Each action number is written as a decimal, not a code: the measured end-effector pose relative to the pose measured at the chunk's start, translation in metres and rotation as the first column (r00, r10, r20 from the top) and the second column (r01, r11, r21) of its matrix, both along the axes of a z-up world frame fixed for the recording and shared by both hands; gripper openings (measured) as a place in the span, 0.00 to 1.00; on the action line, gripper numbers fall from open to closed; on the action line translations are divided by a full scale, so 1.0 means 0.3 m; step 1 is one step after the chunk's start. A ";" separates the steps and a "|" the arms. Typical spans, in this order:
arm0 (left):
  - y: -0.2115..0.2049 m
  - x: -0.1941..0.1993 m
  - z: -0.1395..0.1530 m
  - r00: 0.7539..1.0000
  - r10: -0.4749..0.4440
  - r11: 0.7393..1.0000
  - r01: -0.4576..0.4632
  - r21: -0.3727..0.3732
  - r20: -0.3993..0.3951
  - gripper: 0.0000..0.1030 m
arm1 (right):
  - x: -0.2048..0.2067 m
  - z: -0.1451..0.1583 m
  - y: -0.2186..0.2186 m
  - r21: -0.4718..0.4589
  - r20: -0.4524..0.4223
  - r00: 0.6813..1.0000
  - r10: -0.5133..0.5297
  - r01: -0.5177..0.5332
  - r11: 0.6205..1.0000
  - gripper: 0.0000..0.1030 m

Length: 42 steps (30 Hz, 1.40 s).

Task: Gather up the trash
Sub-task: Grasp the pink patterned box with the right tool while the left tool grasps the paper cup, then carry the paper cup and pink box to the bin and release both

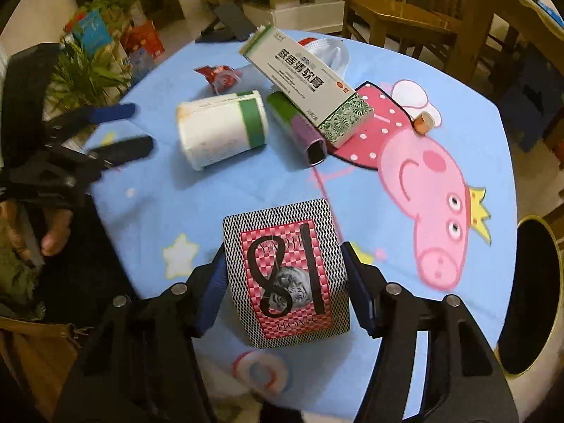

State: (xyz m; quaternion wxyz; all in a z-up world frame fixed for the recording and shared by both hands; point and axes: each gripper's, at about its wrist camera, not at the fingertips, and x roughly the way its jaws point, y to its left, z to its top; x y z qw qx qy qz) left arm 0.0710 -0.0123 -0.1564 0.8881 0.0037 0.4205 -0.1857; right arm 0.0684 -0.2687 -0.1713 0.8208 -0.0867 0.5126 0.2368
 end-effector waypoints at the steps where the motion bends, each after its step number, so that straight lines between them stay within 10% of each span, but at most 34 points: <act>1: -0.011 0.013 -0.001 0.999 -0.019 0.999 0.018 -0.039 -0.026 0.94 | -0.013 0.007 -0.003 0.012 0.003 1.000 -0.007 0.006 1.000 0.59; 12: -0.108 0.094 -0.013 0.988 -0.017 0.974 -0.017 -0.224 -0.152 0.92 | -0.090 0.004 -0.055 0.132 -0.020 0.999 -0.047 0.049 0.990 0.59; 14: -0.145 0.102 -0.024 0.985 -0.032 0.969 -0.011 -0.245 -0.172 0.73 | -0.087 -0.008 -0.060 0.144 -0.024 0.998 -0.056 0.059 0.988 0.59; 16: -0.182 0.118 -0.047 0.974 -0.068 0.964 0.008 -0.265 -0.215 0.06 | -0.089 -0.015 -0.076 0.162 -0.031 0.997 -0.073 0.077 0.984 0.59; 27: -0.139 0.003 0.029 0.995 -0.024 0.980 0.005 -0.198 -0.093 0.05 | -0.132 0.045 -0.132 0.221 0.010 0.996 -0.093 0.089 0.971 0.58; 33: -0.022 -0.049 0.110 0.998 -0.020 0.960 0.004 -0.279 -0.055 0.05 | -0.146 0.126 -0.147 0.292 0.064 0.992 -0.111 0.088 0.952 0.58; 42: -0.181 -0.074 0.125 0.999 -0.043 0.995 0.043 -0.086 -0.004 0.05 | -0.113 0.106 -0.296 0.287 0.069 0.963 -0.260 0.231 0.930 0.58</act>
